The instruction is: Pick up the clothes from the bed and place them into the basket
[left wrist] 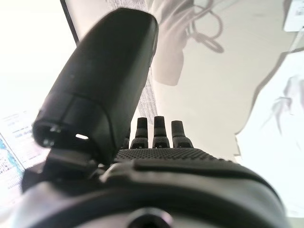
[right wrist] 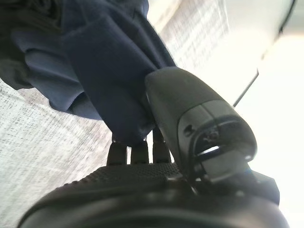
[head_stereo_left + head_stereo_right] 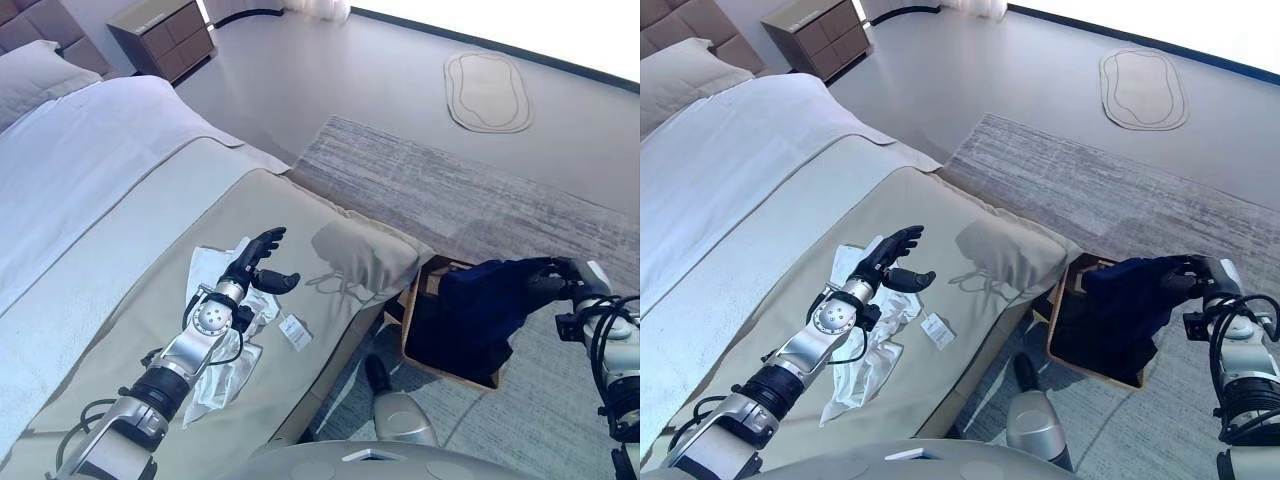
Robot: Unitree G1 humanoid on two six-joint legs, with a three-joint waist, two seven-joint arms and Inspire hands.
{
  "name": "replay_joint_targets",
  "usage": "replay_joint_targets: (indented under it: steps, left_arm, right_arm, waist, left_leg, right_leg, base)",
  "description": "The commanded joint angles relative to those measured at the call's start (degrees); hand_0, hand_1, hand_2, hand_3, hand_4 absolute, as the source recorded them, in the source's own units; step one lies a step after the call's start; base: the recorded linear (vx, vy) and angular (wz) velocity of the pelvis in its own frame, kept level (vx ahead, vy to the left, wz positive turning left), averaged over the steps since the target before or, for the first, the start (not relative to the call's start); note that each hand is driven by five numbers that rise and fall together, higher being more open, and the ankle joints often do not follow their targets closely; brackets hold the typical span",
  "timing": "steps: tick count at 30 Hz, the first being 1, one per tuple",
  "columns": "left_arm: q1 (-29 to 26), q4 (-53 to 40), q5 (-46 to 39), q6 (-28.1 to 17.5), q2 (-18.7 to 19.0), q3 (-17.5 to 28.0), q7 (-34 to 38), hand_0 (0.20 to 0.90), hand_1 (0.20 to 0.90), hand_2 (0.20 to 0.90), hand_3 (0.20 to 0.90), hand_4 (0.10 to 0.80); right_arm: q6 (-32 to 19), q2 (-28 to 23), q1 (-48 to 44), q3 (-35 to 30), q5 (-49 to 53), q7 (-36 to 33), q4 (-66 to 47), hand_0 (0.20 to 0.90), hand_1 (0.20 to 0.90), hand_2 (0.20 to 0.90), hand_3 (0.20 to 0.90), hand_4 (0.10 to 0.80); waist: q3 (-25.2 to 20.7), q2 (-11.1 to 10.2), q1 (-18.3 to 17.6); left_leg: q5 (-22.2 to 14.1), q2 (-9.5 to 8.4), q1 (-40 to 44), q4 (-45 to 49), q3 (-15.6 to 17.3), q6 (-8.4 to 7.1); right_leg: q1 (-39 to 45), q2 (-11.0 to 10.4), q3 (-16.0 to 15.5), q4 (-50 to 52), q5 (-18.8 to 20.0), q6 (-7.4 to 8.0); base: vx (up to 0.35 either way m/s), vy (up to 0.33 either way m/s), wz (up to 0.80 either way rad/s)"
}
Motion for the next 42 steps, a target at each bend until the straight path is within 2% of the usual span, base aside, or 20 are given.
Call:
replay_joint_targets:
  steps: [1,10,16,22,30,36,41,42]
  left_arm:
    - [-1.47,-3.39,1.87,-3.92,2.36,0.42,1.29,0.9,0.9,0.9,0.9,0.8]
    - [-1.62,-3.51,2.08,-3.84,2.33,0.7,1.76,0.9,0.9,0.9,0.9,0.8]
    - [-1.41,-3.42,2.05,-3.86,2.32,1.25,2.27,0.9,0.9,0.9,0.9,0.8]
    - [-0.76,-3.24,2.01,-4.22,2.2,1.84,3.0,0.9,0.9,0.9,0.9,0.8]
    - [0.64,-1.99,1.4,-4.2,1.03,3.2,5.61,0.9,0.9,0.9,0.9,0.8]
    - [2.52,0.12,0.7,-4.8,0.19,4.41,7.82,0.9,0.9,0.9,0.9,0.8]
    - [5.24,0.47,0.77,-5.96,0.33,6.43,7.1,0.9,0.9,0.9,0.9,0.8]
    - [5.44,0.74,0.88,-6.51,0.32,6.74,6.29,0.9,0.9,0.9,0.9,0.8]
  right_arm:
    - [-4.65,-2.58,-6.01,-1.1,-1.17,-1.2,1.49,0.9,0.9,0.9,0.9,0.8]
    - [-3.41,-2.33,-5.54,-1.11,-2.74,-0.93,1.7,0.9,0.9,0.9,0.9,0.8]
    - [-1.32,-3.4,-5.32,0.1,-8.02,0.59,2.23,0.9,0.9,0.9,0.9,0.8]
    - [-2.81,-4.29,-7.9,1.53,-7.21,-3.15,-0.87,0.9,0.9,0.9,0.9,0.8]
    - [-3.33,-2.64,-15.07,4.02,-6.0,-8.19,-8.62,0.9,0.9,0.9,0.9,0.8]
    - [-5.07,-1.61,-26.09,8.9,-5.57,-14.57,-9.15,0.9,0.9,0.9,0.9,0.8]
    - [-5.72,-0.49,-28.61,10.76,-6.6,-16.23,-10.38,0.9,0.9,0.9,0.9,0.8]
    - [-5.37,-0.04,-29.14,11.03,-8.15,-17.3,-10.38,0.9,0.9,0.9,0.9,0.8]
  waist:
    - [-4.8,-2.43,0.63]
    - [-4.68,-2.76,1.0]
    - [-5.04,-3.19,1.41]
    - [-5.02,-3.47,2.44]
    - [-5.16,-3.59,5.0]
    - [-5.12,-3.14,9.56]
    - [-5.25,-3.24,11.73]
    - [-5.39,-3.16,12.52]
  left_leg:
    - [-4.89,-2.35,-2.87,3.84,-0.88,2.75]
    - [-4.68,-2.42,-2.95,3.68,-1.07,2.76]
    - [-4.34,-2.36,-2.63,3.32,-1.09,2.64]
    - [-4.11,-2.6,-2.17,3.01,-2.19,2.6]
    - [-3.48,-2.82,-2.44,2.51,-4.64,2.24]
    - [-2.79,-3.14,-4.04,2.65,-8.89,1.52]
    - [-2.36,-2.59,-4.27,3.61,-8.52,0.61]
    - [-2.03,-2.29,-4.38,3.65,-7.96,0.34]
  right_leg:
    - [0.54,3.06,-0.91,0.29,-2.97,1.29]
    - [0.59,2.86,-1.33,0.34,-2.95,1.34]
    - [1.13,2.77,-1.81,0.29,-3.09,1.33]
    - [2.03,2.62,-2.73,0.31,-3.26,1.09]
    - [3.07,2.25,-4.93,0.29,-4.05,0.57]
    - [4.18,1.5,-8.81,0.41,-5.62,-0.41]
    - [5.89,0.47,-13.53,0.83,-6.81,-1.17]
    - [6.31,0.08,-15.29,1.1,-7.06,-1.31]
  base:
    - [0.0,0.0,0.0]
    - [0.0,0.0,0.0]
    - [0.0,0.001,0.01]
    - [0.006,0.011,0.09]
    - [0.012,0.007,0.11]
    - [-0.033,-0.004,0.4]
    - [0.024,0.008,0.49]
    - [0.039,0.037,0.52]
